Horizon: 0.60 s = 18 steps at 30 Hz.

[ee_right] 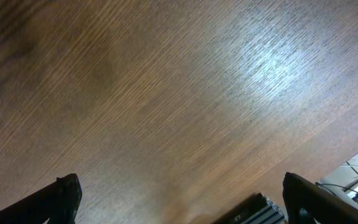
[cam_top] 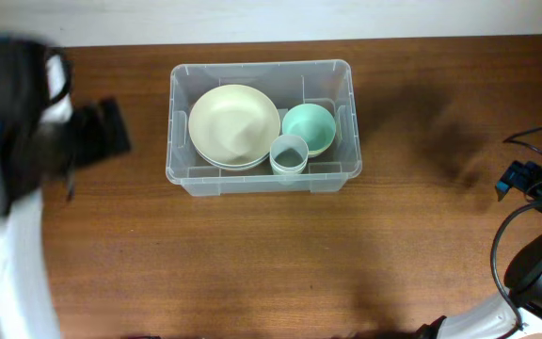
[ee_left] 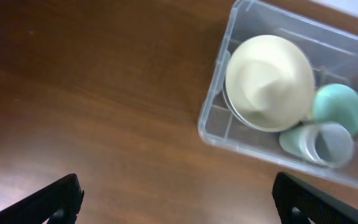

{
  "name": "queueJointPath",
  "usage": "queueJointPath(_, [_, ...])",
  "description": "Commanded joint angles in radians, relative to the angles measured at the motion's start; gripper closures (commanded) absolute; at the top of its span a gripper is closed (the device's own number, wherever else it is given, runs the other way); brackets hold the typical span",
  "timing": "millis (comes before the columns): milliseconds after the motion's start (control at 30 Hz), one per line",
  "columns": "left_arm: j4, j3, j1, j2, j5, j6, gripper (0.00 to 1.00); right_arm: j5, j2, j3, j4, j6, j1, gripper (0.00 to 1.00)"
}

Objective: Pack container

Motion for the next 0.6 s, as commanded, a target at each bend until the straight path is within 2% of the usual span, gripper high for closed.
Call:
queueJointPath(0, [0.009,-0.137,0.000,-0.154,-0.008,-0.026,0.00,0.009,-0.018,0.013,0.000,0.004,-0.005,0.01])
queueJointPath(100, [0.031,-0.290,0.000,-0.291,-0.024,-0.071,0.00,0.009,-0.018,0.013,0.000,0.004,-0.005,0.01])
queueJointPath(267, [0.038,-0.510,0.000,-0.482,-0.007,-0.238,0.00,0.009,-0.018,0.013,0.000,0.004,-0.005,0.01])
queueJointPath(567, [0.002,-0.572,0.000,-0.591,0.035,-0.256,0.00,0.009,-0.018,0.013,0.000,0.004,-0.005,0.01])
